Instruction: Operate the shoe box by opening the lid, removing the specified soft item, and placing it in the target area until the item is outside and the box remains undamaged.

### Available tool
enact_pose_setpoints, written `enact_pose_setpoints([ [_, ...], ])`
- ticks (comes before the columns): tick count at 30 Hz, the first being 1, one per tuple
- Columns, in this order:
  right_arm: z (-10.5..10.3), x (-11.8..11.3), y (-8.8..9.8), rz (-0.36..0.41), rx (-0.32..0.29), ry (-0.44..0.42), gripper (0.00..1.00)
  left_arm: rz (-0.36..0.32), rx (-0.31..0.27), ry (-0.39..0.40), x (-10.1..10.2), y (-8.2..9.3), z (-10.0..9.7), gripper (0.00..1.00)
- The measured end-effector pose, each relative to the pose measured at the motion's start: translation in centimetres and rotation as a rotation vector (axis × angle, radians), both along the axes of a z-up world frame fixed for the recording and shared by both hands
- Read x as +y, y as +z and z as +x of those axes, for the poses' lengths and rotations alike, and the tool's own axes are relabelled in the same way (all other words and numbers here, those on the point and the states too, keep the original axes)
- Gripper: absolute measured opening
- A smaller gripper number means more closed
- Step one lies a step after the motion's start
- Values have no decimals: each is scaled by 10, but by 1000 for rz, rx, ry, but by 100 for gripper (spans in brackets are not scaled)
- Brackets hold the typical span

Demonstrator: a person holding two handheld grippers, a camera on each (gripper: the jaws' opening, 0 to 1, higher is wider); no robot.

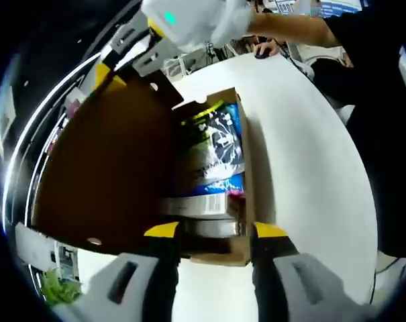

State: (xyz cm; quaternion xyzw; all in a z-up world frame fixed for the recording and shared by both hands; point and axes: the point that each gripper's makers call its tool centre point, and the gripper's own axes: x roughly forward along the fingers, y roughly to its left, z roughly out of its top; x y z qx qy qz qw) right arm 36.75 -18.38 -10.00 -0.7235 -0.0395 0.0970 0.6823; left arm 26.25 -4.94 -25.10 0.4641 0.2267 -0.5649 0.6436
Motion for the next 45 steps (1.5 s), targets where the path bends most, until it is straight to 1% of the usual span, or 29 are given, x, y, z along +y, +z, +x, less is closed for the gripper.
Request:
enact_pose_setpoints([
  [2, 0, 0, 0, -1, -1, -2, 3, 18, 22, -14, -1, -8, -4, 43],
  [3, 0, 0, 0, -1, -1, -4, 3, 40, 31, -24, -1, -14, -8, 44],
  [6, 1, 0, 0, 2, 2, -9, 3, 68, 41, -32, -4, -25, -11, 45],
  [7, 1, 0, 0, 3, 2, -10, 3, 82, 51, -33, -5, -31, -13, 45],
  [10, 0, 0, 0, -1, 2, -13, 3, 98, 61, -24, -5, -37, -12, 44],
  [11, -1, 0, 0, -4, 2, -13, 3, 113, 52, -20, -3, -39, -11, 42],
  [13, -1, 0, 0, -12, 1, -13, 3, 138, 29, -6, 0, -41, -7, 38],
  [14, -1, 0, 0, -13, 1, -13, 3, 152, 34, 9, 2, -42, -6, 36],
  [16, -1, 0, 0, -16, 0, -13, 3, 151, 54, -8, 2, -44, -9, 34],
  [18, -1, 0, 0, -18, 0, -15, 3, 145, 74, -6, 2, -45, -11, 31],
  [20, -1, 0, 0, -13, 0, -18, 3, 152, 74, -16, 3, -45, -13, 28],
  [23, 0, 0, 0, -14, 0, -19, 3, 148, 73, -20, 2, -45, -12, 21],
  [26, -1, 0, 0, -18, 1, -19, 3, 134, 110, -24, 2, -45, -16, 15],
  [27, -1, 0, 0, -18, 1, -19, 3, 131, 115, -23, 2, -45, -17, 14],
  [30, -1, 0, 0, -26, 3, -22, 3, 139, 131, -57, 2, -47, -22, 9],
  [31, -1, 0, 0, -28, 4, -23, 3, 143, 141, -63, 2, -48, -24, 6],
  [32, -1, 0, 0, -29, 4, -25, 3, 153, 146, -79, 3, -49, -27, 5],
  [33, -1, -1, 0, -30, 4, -25, 3, 160, 128, -82, 3, -48, -24, 5],
  [34, -1, -1, 0, -27, 5, -27, 3, 164, 145, -66, 3, -48, -26, 5],
  [36, -1, -1, 0, -29, 4, -27, 3, 171, 147, -70, 3, -49, -26, 5],
  [37, 0, -1, 0, -30, 4, -27, 3, 165, 167, -50, 3, -50, -26, 4],
  [38, 1, -1, 0, -30, 5, -28, 3, 150, 200, -16, 4, -50, -27, 4],
  [41, 2, -1, 0, -31, 7, -30, 3, 147, 217, -14, 4, -51, -26, 3],
  [45, 4, -1, 0, -33, 9, -32, 3, 163, 204, -28, 3, -51, -27, 3],
])
